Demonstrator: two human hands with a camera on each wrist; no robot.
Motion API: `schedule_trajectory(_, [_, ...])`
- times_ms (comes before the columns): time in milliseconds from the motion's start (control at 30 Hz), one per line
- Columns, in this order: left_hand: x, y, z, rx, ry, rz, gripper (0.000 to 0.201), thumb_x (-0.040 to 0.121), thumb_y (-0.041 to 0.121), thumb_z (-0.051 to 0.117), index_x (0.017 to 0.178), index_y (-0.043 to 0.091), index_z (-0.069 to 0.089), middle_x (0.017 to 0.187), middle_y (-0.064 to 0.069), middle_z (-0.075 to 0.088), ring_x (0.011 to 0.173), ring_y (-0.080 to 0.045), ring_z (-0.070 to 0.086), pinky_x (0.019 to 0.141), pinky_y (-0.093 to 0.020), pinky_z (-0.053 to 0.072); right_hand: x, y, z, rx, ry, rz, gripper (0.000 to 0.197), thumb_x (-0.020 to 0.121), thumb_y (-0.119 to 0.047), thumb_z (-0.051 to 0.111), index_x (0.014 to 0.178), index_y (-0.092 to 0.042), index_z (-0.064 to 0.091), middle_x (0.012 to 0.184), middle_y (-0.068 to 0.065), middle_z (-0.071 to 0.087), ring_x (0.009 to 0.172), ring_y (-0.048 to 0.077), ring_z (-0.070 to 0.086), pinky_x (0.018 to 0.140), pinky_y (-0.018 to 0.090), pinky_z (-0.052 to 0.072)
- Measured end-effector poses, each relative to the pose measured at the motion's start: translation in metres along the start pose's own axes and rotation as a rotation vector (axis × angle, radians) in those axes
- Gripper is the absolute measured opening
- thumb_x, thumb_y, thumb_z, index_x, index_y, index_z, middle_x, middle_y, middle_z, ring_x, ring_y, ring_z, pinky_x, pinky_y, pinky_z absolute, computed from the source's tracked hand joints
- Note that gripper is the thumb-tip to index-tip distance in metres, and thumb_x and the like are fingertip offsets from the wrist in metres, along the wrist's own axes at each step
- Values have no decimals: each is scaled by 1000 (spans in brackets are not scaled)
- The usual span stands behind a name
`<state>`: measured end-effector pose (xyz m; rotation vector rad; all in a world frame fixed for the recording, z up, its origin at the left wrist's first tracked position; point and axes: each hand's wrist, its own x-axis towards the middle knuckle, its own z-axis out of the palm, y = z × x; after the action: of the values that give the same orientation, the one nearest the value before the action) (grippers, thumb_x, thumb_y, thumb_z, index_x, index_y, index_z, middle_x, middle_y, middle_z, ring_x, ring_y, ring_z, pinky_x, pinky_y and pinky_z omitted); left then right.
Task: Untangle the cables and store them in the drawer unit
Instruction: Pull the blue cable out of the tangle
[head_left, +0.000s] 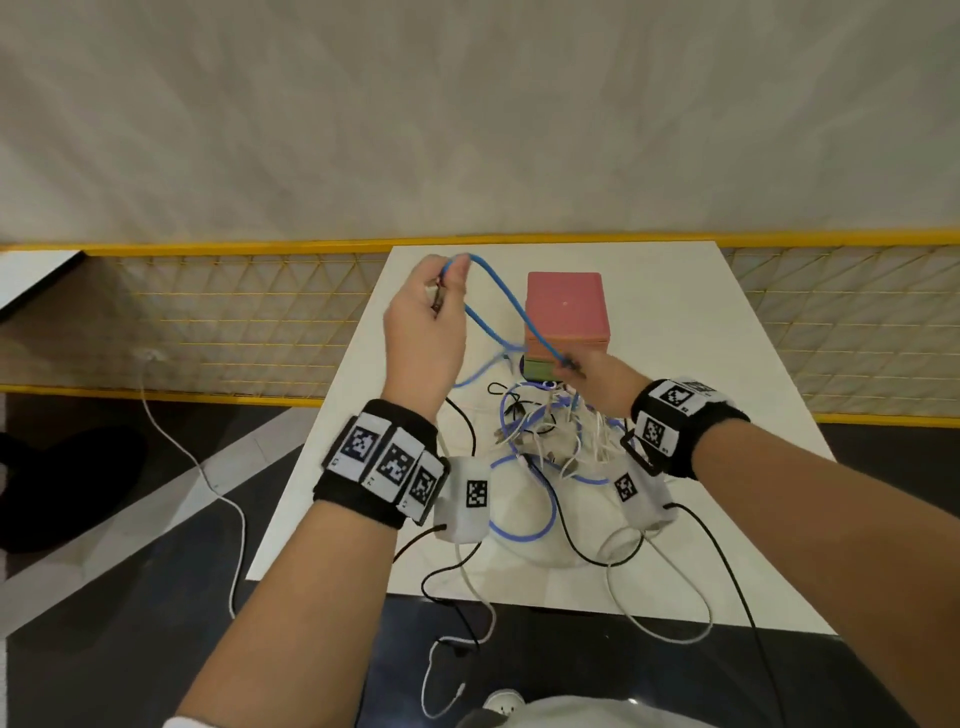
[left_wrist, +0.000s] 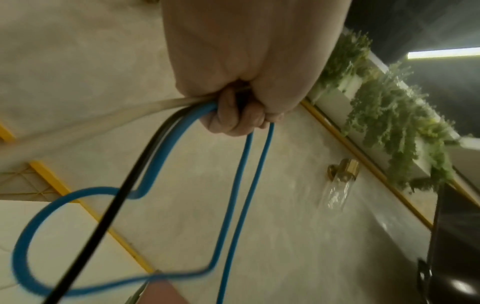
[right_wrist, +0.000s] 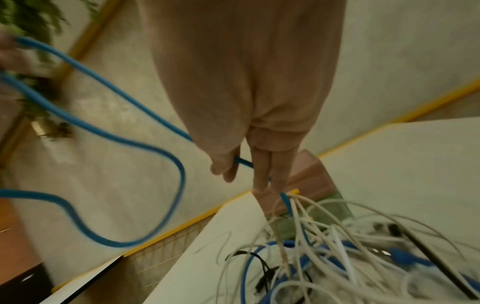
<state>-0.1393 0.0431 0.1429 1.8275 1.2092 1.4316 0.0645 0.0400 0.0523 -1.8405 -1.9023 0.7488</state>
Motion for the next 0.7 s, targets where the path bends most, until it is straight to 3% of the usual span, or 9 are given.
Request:
schedule_trajectory(33, [2, 0, -5, -10, 23, -6, 27, 103, 28, 47, 78, 18, 52, 60, 9, 34, 48, -6, 28, 49, -16, 25, 2, 4, 0, 16, 9, 19, 26, 101, -12, 41, 119, 1, 53, 93, 12, 60, 81, 26, 56, 68, 22, 41])
schedule_trajectory(100, [5, -2, -15, 1, 16, -34, 30, 103, 29, 47, 74, 22, 49, 58, 9, 33, 46, -6, 28, 47, -14, 25, 5, 9, -4, 46, 74, 2, 23, 100, -12, 42, 112, -1, 59, 100, 21, 64, 92, 38, 60, 84, 41, 49])
schedule_trajectory(167, [5, -9, -22, 39, 16, -65, 33, 103, 29, 48, 70, 22, 48, 54, 9, 32, 42, -6, 28, 45, -15, 24, 5, 3, -11, 77, 151, -46, 22, 99, -12, 44, 109, -3, 62, 99, 19, 67, 90, 36, 64, 85, 48, 51])
schedule_trajectory(333, [-5, -24, -36, 81, 42, -177, 32, 102, 31, 49, 74, 17, 52, 48, 11, 35, 39, -4, 35, 44, -14, 26, -3, -31, -34, 168, 353, -264, 17, 101, -18, 41, 100, -17, 58, 76, -10, 60, 67, 1, 56, 71, 25, 49])
schedule_trajectory(433, [-12, -26, -39, 76, 16, -204, 31, 102, 32, 48, 79, 13, 54, 51, 9, 37, 42, -5, 34, 47, -17, 29, -11, -54, -44, 151, 340, -322, 15, 102, -21, 38, 96, -23, 51, 71, -13, 55, 63, -2, 53, 63, 14, 42])
schedule_trajectory(500, [-15, -25, -42, 83, 9, -217, 32, 102, 33, 48, 81, 10, 56, 51, 7, 36, 41, -5, 33, 46, -16, 28, -18, -61, -43, 145, 227, -303, 17, 102, -20, 36, 95, -19, 52, 73, -9, 62, 66, 2, 59, 66, 18, 47])
schedule_trajectory(600, [-21, -22, -49, 133, -66, -225, 35, 101, 36, 49, 80, 10, 59, 51, 3, 35, 40, -6, 30, 44, -16, 27, -34, -58, -20, 75, -167, -216, 23, 101, -19, 36, 91, -10, 54, 79, 3, 73, 67, 20, 69, 67, 35, 56])
schedule_trajectory(700, [-32, -19, -54, 240, -258, -202, 37, 101, 37, 50, 77, 12, 62, 50, 2, 36, 39, -7, 32, 44, -17, 29, -59, -51, 16, -107, -535, -220, 25, 99, -21, 39, 90, -11, 60, 87, 1, 73, 67, 16, 69, 71, 30, 54])
